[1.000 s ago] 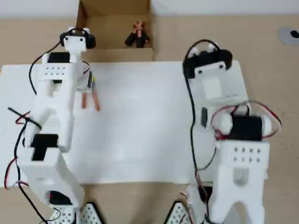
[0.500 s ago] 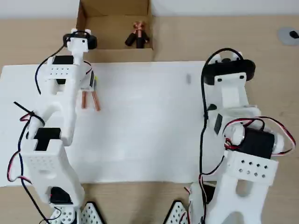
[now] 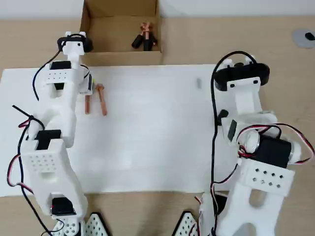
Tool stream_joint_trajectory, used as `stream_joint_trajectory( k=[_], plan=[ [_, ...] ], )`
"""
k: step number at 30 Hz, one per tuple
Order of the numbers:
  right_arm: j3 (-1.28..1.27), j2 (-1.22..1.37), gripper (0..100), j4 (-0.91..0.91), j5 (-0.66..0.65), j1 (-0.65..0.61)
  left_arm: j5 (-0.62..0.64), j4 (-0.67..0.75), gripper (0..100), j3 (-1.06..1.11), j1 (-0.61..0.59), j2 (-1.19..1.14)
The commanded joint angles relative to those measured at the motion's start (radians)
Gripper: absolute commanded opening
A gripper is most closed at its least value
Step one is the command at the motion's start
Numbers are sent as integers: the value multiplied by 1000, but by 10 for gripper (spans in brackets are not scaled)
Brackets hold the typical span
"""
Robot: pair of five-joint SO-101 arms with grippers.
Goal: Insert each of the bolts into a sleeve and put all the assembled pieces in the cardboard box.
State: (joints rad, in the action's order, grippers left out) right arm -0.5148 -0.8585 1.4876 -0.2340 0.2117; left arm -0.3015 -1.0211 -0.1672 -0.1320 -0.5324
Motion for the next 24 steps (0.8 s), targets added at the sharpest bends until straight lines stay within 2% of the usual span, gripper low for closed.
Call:
stream_joint_trajectory(
  k=[1, 6, 11, 18, 24],
  plan=[
    [1, -25, 274, -12, -9, 18, -2, 8, 145, -54, -9, -56],
    [1, -25, 274, -12, -9, 18, -5, 8, 143, -55, -9, -73],
    [1, -25, 274, -14, -9, 18, -6, -14, 30, -58, -6, -73],
    [5, -25, 274, -14, -9, 18, -6, -178, 55, -107, -8, -84],
    [5, -25, 274, -14, -9, 16, -3, -210, 24, -124, -15, -73]
  ],
)
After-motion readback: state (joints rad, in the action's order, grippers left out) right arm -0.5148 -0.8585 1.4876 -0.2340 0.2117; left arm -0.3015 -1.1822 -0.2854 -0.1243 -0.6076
